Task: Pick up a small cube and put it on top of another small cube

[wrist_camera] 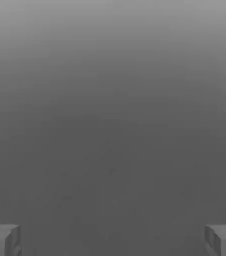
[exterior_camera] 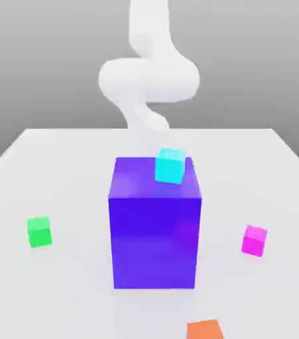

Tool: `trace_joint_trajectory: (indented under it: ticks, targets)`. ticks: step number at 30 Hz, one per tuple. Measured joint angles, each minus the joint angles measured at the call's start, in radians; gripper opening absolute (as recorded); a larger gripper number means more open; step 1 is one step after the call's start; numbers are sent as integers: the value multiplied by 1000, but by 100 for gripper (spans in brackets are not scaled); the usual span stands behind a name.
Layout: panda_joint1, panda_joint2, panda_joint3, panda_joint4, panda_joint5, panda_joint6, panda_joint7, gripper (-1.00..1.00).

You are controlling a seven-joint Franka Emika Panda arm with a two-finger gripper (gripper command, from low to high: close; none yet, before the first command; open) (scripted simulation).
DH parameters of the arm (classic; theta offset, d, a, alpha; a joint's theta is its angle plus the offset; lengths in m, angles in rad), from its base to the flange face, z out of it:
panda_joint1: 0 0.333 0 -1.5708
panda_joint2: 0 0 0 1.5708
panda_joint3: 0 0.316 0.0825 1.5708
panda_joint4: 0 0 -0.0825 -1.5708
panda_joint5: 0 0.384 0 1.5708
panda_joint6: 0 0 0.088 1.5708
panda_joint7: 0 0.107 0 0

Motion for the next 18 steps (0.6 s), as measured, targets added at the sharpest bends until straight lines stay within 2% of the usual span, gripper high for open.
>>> trace_joint_trajectory:
  ticks: [10, 18]
  targets:
    - [-85, 272, 317, -177, -74, 179, 423, 0]
    - [-120, 491, 522, -315, -139, 317, 761, 0]
